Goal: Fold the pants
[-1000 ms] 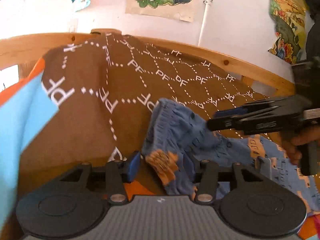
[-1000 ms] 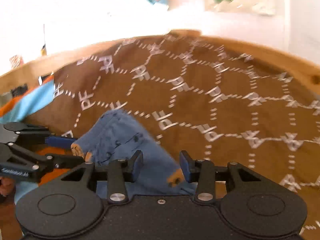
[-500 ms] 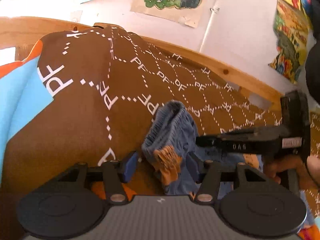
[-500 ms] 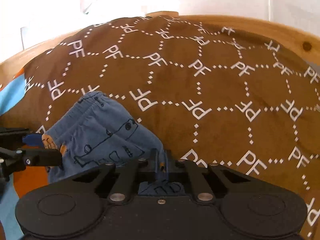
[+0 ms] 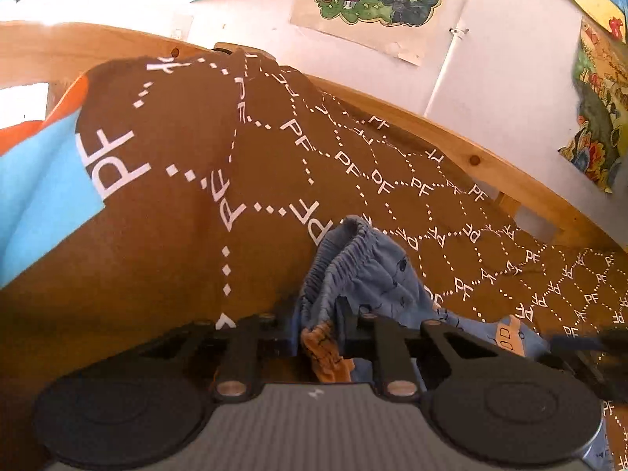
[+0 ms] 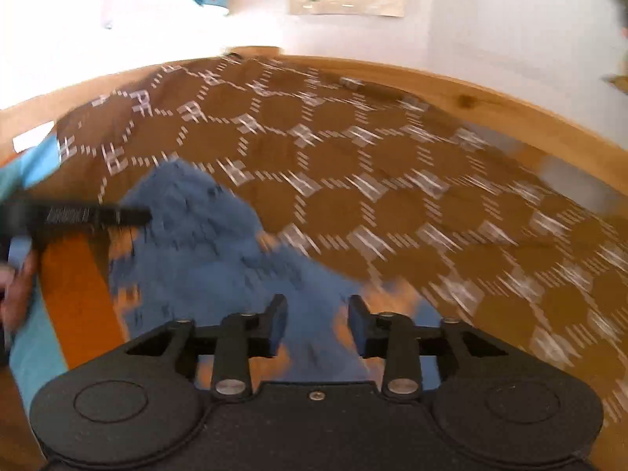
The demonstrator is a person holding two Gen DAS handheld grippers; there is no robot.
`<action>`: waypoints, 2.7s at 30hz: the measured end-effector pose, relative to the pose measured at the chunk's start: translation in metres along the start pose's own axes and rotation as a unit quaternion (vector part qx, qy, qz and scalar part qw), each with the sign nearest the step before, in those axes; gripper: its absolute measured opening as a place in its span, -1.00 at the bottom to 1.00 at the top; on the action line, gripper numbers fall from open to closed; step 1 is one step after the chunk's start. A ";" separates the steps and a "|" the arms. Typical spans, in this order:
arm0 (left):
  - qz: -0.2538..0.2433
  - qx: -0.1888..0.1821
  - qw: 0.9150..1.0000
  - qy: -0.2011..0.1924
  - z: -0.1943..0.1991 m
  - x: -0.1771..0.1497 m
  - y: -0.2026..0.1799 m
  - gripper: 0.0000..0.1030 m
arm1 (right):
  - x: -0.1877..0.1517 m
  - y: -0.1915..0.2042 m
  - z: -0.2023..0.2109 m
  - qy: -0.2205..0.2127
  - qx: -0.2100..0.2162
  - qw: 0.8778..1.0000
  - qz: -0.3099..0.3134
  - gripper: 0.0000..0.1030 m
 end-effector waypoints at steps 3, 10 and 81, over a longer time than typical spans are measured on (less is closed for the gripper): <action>-0.008 0.009 1.000 -0.001 0.003 0.001 -0.006 -0.64 | -0.036 0.004 0.026 0.010 -0.045 0.999 -0.015 -0.20; -0.026 0.018 0.999 0.003 0.017 0.009 -0.017 -0.65 | -0.093 0.035 0.000 0.021 -0.113 0.992 0.057 -0.24; -0.387 -0.291 0.865 0.134 0.062 -0.157 -0.272 -0.87 | -0.117 -0.124 0.110 -0.036 -0.065 0.962 -0.264 -0.97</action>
Point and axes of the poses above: each gripper's, at about its wrist camera, not at the fingertips, and z roughly against the way its jaws point, y to its left, x to its top, the point moved 5 cm from there along -z, roughly the way its jaws point, and after that the axes turned 5 degrees about x, right-handed, at the moved point
